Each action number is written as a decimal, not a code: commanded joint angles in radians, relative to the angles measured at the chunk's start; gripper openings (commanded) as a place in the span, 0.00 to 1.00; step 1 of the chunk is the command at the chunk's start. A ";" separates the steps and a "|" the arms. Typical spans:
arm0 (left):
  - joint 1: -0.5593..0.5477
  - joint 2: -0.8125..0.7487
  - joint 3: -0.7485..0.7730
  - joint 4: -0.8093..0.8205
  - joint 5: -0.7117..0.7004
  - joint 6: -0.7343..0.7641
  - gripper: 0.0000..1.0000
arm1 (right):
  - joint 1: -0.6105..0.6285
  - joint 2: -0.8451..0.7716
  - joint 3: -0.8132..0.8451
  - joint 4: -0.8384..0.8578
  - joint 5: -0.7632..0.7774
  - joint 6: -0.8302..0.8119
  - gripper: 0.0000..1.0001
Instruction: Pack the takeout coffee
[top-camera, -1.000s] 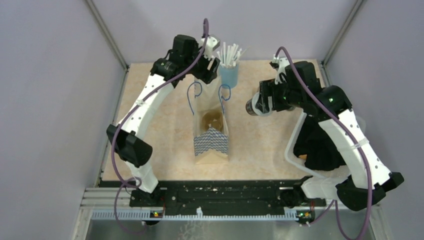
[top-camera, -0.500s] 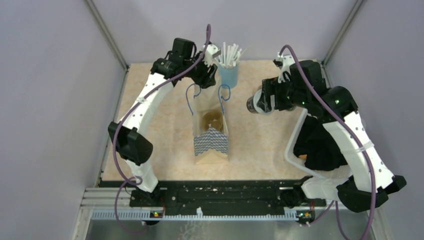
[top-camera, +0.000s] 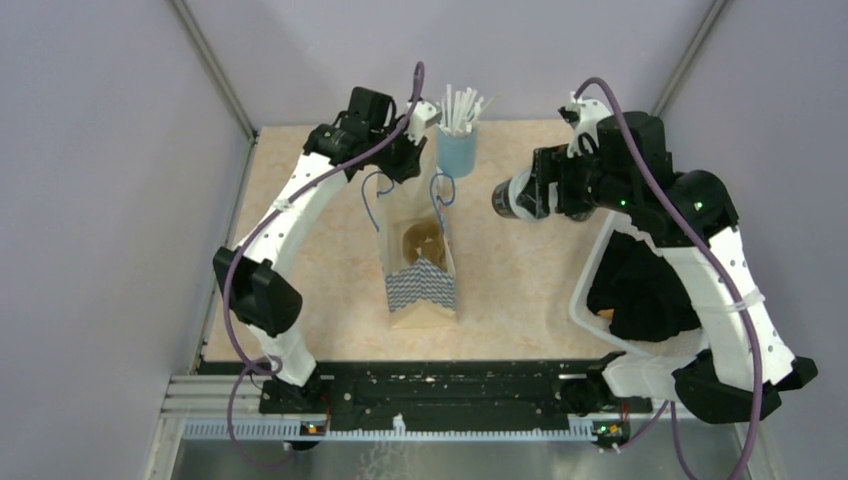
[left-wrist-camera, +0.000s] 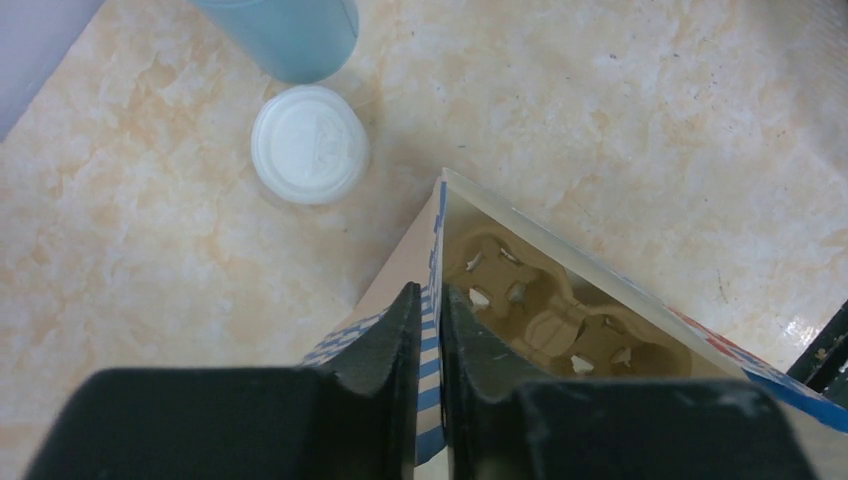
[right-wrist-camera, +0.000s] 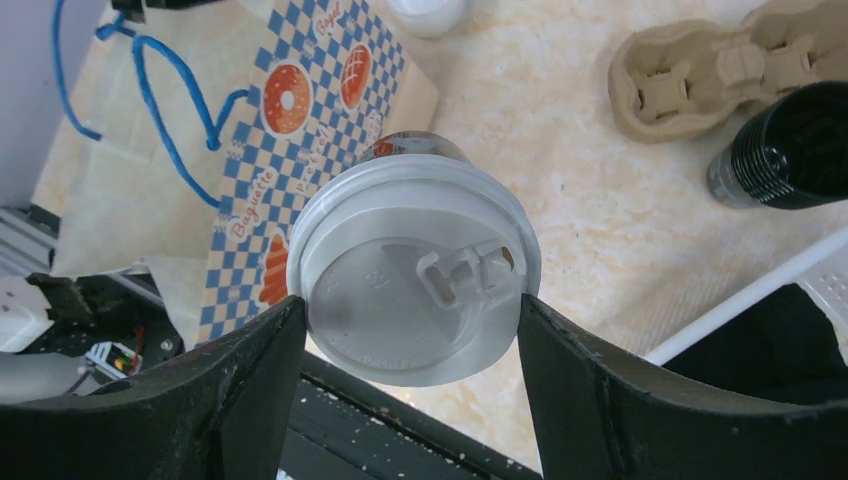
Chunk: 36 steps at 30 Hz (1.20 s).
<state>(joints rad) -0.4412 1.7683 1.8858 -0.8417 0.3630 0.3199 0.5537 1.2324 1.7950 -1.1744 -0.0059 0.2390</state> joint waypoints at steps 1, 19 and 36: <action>-0.016 -0.088 -0.051 0.004 -0.101 -0.049 0.14 | 0.007 0.018 0.090 0.006 -0.051 0.004 0.72; -0.022 -0.209 -0.116 -0.169 -0.393 -0.702 0.00 | 0.033 0.101 0.201 0.012 -0.280 -0.005 0.70; 0.098 -0.355 -0.253 -0.092 -0.496 -1.157 0.00 | 0.080 0.148 0.346 -0.054 -0.411 -0.020 0.70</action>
<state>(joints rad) -0.4053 1.4654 1.6650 -0.9867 -0.1097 -0.7448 0.6201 1.3788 2.0850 -1.2278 -0.3645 0.2276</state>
